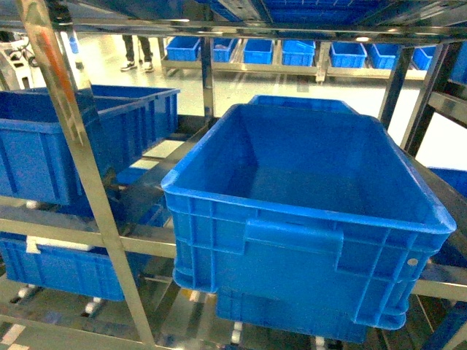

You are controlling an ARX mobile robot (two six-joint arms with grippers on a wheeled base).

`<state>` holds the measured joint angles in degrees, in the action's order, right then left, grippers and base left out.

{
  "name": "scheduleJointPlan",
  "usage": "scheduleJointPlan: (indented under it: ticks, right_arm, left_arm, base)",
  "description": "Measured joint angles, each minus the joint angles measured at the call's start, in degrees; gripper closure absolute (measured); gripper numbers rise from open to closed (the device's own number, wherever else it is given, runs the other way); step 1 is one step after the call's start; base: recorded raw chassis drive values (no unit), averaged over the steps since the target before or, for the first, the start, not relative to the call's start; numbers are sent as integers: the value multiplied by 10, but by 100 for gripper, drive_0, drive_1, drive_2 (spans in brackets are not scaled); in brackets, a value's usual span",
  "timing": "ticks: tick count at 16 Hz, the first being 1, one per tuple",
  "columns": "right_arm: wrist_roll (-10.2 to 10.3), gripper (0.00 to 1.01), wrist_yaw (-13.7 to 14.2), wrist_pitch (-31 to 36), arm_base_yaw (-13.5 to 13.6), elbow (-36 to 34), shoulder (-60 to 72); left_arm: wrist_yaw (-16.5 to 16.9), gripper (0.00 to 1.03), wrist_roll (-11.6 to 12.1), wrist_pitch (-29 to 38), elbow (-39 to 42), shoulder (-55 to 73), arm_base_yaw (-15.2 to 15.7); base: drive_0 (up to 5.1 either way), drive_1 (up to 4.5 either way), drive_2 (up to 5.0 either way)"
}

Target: Pick red block from blue box to shelf

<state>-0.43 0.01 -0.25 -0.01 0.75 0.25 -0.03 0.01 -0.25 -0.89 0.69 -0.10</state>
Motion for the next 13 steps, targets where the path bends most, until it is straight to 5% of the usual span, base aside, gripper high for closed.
scheduleJointPlan:
  ticks: [4, 13]
  right_arm:
    - [0, 2, 0, 0, 0, 0, 0]
    - [0, 3, 0, 0, 0, 0, 0]
  left_arm:
    - [0, 5, 0, 0, 0, 0, 0]
    - [0, 5, 0, 0, 0, 0, 0]
  base:
    - [0, 0, 0]
    - [0, 0, 0]
